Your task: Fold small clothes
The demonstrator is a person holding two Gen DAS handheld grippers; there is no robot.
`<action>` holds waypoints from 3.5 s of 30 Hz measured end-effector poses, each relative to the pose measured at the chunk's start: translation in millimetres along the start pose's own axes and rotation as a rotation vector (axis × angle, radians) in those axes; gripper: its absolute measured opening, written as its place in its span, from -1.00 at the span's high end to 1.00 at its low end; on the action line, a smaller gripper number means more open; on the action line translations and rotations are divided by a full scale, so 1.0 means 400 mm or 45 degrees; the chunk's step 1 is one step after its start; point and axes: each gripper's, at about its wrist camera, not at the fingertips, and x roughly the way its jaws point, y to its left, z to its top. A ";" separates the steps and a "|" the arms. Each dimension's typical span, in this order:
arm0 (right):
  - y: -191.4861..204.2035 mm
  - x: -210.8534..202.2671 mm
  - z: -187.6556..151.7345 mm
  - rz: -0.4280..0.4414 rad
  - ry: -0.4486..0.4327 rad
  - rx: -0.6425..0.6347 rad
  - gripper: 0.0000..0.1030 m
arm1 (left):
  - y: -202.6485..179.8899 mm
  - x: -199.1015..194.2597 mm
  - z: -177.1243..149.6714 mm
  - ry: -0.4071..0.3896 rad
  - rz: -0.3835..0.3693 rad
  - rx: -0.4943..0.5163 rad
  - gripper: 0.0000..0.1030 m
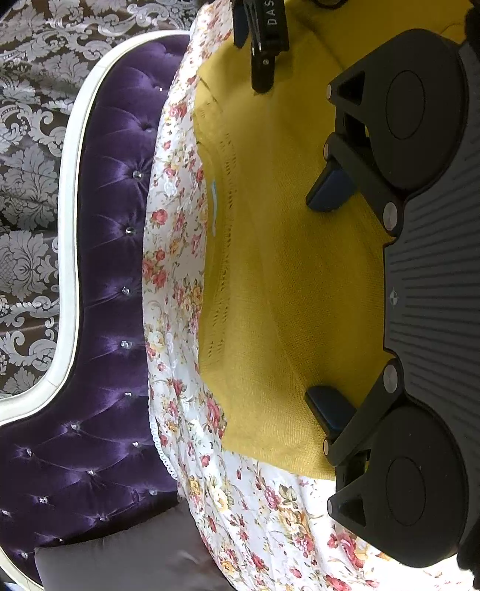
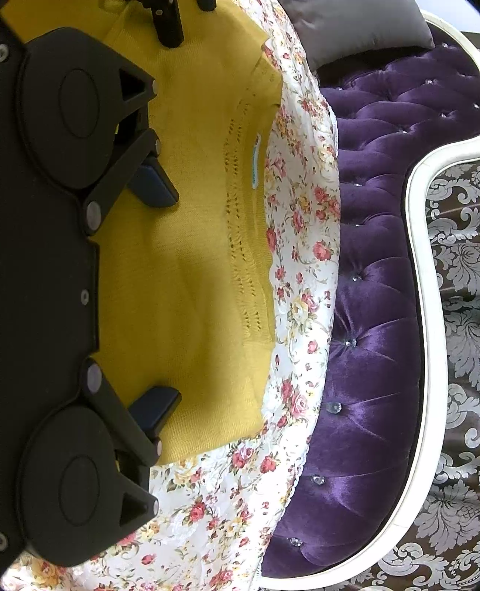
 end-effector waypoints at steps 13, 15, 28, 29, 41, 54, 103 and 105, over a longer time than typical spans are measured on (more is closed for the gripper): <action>0.000 0.001 -0.001 -0.005 0.000 -0.001 -1.00 | 0.002 0.001 0.003 0.008 -0.002 0.007 -1.00; 0.000 0.002 0.000 -0.006 0.000 0.000 -1.00 | 0.005 0.002 0.010 0.019 -0.009 0.005 -0.99; 0.003 0.005 0.000 -0.009 0.001 0.002 -1.00 | 0.028 -0.213 0.023 0.051 0.024 -0.108 -0.97; 0.003 0.006 -0.001 -0.009 0.000 0.003 -1.00 | 0.025 -0.240 0.015 0.049 0.021 -0.103 -0.97; 0.009 0.002 -0.004 -0.023 0.006 -0.010 -1.00 | 0.003 -0.479 -0.114 0.049 -0.009 -0.113 -0.97; 0.009 -0.275 0.044 0.108 -0.193 0.039 -0.99 | 0.039 -0.585 -0.185 0.021 0.013 -0.191 -0.97; -0.103 -0.679 -0.468 0.198 0.122 0.461 -0.99 | -0.002 -0.635 -0.363 0.232 -0.134 -0.146 -0.97; -0.130 -0.670 -0.483 0.243 0.132 0.538 -0.99 | -0.002 -0.633 -0.361 0.235 -0.139 -0.143 -0.97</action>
